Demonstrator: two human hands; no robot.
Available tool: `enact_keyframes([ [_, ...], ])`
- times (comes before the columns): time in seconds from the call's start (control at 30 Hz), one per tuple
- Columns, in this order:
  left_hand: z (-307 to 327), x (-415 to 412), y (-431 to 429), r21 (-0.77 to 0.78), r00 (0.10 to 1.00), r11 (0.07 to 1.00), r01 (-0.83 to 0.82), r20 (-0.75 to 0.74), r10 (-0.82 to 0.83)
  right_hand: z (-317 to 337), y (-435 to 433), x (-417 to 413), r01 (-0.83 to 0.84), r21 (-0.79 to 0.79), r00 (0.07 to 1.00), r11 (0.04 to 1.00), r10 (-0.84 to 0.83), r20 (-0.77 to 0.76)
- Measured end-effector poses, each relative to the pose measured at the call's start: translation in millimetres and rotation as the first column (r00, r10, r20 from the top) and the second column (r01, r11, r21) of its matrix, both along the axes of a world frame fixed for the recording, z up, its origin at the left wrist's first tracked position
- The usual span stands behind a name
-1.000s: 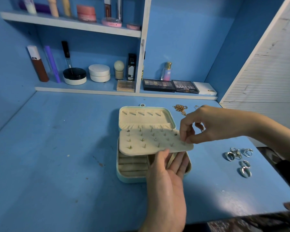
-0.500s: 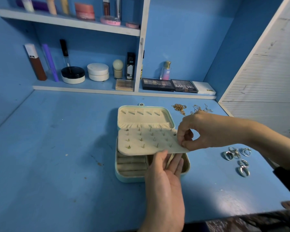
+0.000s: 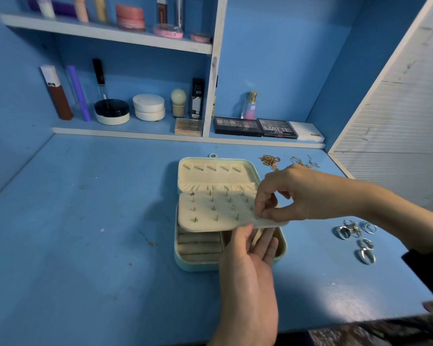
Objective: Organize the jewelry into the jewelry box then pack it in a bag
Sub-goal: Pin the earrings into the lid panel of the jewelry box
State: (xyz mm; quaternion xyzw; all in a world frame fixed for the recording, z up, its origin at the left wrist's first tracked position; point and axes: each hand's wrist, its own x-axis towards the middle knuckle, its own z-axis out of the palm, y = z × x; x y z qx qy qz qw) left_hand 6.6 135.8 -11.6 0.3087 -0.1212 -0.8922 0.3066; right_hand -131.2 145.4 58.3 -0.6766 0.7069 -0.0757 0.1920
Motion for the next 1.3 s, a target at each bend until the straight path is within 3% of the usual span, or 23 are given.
enact_keyframes([
  [0.43, 0, 1, -1, 0.001, 1.0, 1.0, 0.013, 0.014, -0.013, -4, -2, 2, -0.045, -0.044, 0.998, 0.998, 0.047, 0.047],
  [0.8, -2, 1, 1, 0.041, 1.0, 0.999, 0.011, 0.02, -0.012, -7, -6, 6, -0.169, -0.063, 0.981, 0.984, 0.161, -0.108],
  [1.3, -5, 0, 3, 0.099, 0.999, 0.995, 0.031, 0.04, -0.035, -8, -11, 24, 0.038, 0.037, 0.984, 0.999, -0.031, -0.177],
])
